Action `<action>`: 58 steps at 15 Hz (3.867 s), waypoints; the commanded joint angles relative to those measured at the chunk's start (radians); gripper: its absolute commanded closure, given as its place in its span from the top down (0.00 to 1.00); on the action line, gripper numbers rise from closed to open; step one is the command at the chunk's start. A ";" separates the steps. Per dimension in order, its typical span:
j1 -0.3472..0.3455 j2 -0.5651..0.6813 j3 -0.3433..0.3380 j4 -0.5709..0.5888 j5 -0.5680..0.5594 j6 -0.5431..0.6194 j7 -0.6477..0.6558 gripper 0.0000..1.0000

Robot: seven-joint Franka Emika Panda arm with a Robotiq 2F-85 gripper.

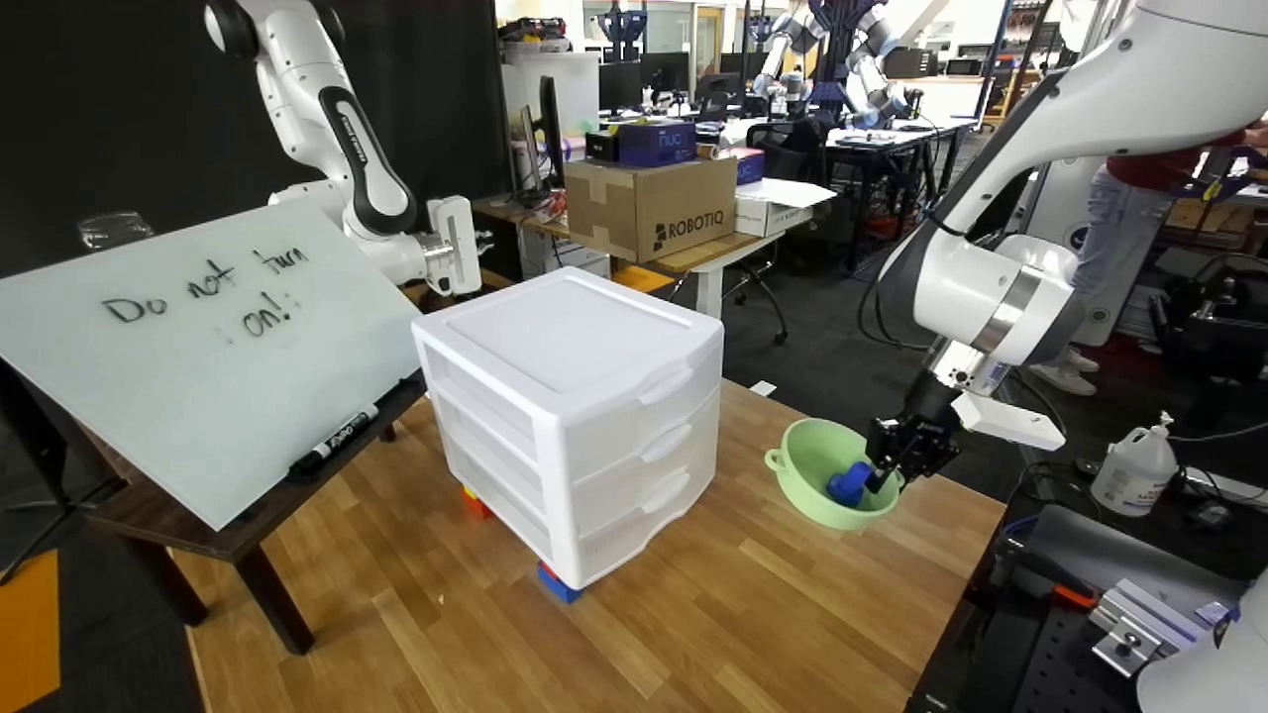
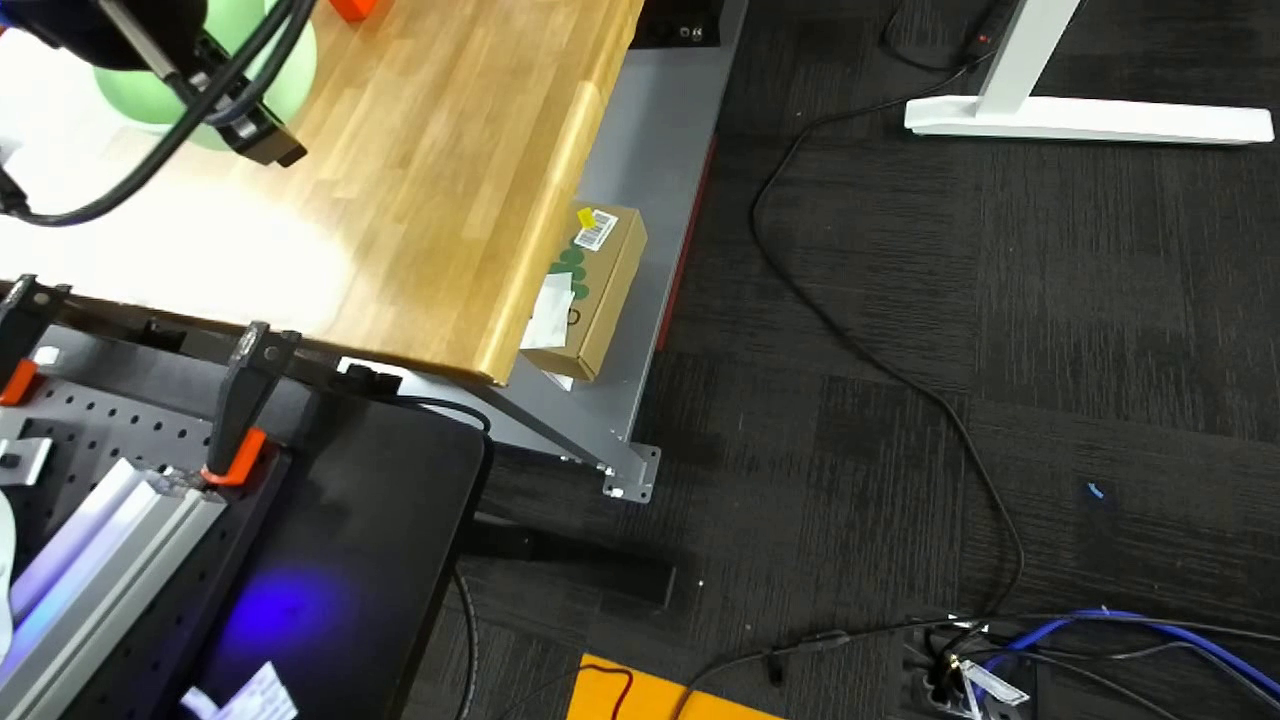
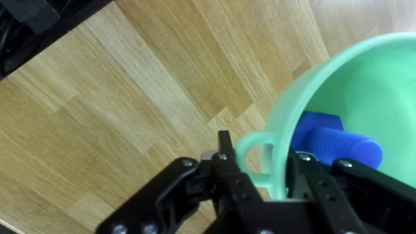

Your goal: Move the green basin to the right

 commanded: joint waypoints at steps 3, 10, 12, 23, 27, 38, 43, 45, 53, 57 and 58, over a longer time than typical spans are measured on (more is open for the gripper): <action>0.013 -0.005 0.002 0.000 0.108 -0.028 -0.117 0.08; 0.010 -0.005 -0.002 0.001 0.196 -0.085 -0.245 0.08; 0.016 0.005 0.005 0.001 0.165 -0.059 -0.203 0.33; -0.021 0.048 -0.030 0.012 0.160 -0.123 -0.196 0.08; -0.064 0.123 -0.087 0.002 0.163 -0.187 -0.195 0.08; -0.116 0.217 -0.131 0.001 0.190 -0.232 -0.198 0.10; -0.105 0.179 -0.125 -0.014 0.190 -0.254 -0.231 0.79; -0.103 0.189 -0.120 0.000 0.194 -0.265 -0.240 0.93; -0.016 0.137 -0.043 -0.013 0.245 -0.199 -0.300 1.00; 0.043 0.120 -0.001 -0.008 0.325 -0.177 -0.331 1.00; 0.056 0.119 0.006 -0.006 0.340 -0.175 -0.336 1.00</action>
